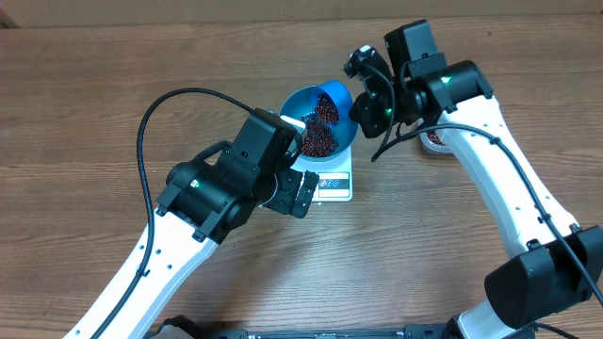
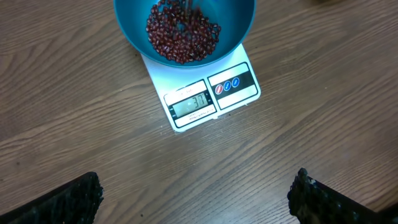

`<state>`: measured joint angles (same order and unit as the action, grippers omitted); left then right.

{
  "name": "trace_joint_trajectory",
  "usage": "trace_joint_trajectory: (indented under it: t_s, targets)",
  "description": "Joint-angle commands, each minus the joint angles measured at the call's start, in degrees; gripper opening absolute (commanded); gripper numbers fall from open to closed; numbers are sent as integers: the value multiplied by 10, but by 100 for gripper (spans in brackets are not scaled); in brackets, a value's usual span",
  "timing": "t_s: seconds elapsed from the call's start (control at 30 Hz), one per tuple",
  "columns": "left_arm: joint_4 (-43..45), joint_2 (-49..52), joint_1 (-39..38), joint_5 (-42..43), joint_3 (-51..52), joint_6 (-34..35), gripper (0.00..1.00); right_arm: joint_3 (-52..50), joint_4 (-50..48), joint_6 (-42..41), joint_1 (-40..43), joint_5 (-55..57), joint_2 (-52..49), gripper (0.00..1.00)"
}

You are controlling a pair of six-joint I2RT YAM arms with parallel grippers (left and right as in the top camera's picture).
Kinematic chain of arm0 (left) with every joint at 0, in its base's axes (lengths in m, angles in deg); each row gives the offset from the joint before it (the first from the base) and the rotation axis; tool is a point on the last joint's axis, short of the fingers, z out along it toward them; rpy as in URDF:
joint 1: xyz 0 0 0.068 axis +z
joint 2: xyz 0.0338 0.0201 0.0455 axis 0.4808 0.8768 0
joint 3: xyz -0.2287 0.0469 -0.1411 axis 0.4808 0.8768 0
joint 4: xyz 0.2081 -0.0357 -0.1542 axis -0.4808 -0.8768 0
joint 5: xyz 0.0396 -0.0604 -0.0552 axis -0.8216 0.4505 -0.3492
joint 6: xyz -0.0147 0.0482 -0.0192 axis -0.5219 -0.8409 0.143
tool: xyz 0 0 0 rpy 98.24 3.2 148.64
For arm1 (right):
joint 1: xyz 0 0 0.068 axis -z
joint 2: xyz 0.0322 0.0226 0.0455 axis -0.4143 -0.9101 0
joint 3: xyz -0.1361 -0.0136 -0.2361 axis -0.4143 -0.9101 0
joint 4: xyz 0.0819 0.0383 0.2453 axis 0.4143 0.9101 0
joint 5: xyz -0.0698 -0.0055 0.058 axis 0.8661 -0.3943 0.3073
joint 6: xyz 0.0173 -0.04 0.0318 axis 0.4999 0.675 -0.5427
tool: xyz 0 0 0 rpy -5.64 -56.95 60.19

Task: Scoop item into bowl and weigh 150g on scale
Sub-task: 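Tilt the scoop with the right gripper to pour beans into the bowl, then hold the emptied scoop over the bowl with the right gripper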

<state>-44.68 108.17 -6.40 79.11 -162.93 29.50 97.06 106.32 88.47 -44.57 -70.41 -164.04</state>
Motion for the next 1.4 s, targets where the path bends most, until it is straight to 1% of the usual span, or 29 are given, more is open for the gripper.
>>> trace_joint_trajectory:
  t_s: [0.0, 0.17, 0.4, 1.27, 1.37]
  targets:
    - [0, -2, 3, 2, -2, 6, 100, 19, -5, -4, -12, 28, 29, 4]
    - [0, -2, 3, 2, -2, 6, 100, 19, -5, -5, -18, 32, 29, 4]
    - [0, -2, 3, 2, -2, 6, 100, 19, -5, -11, -36, 78, 29, 4]
    - [0, -2, 3, 2, -2, 6, 100, 19, -5, -15, -42, 80, 39, 4]
    - [0, -2, 3, 2, -2, 6, 100, 19, -5, -15, -52, 107, 39, 4]
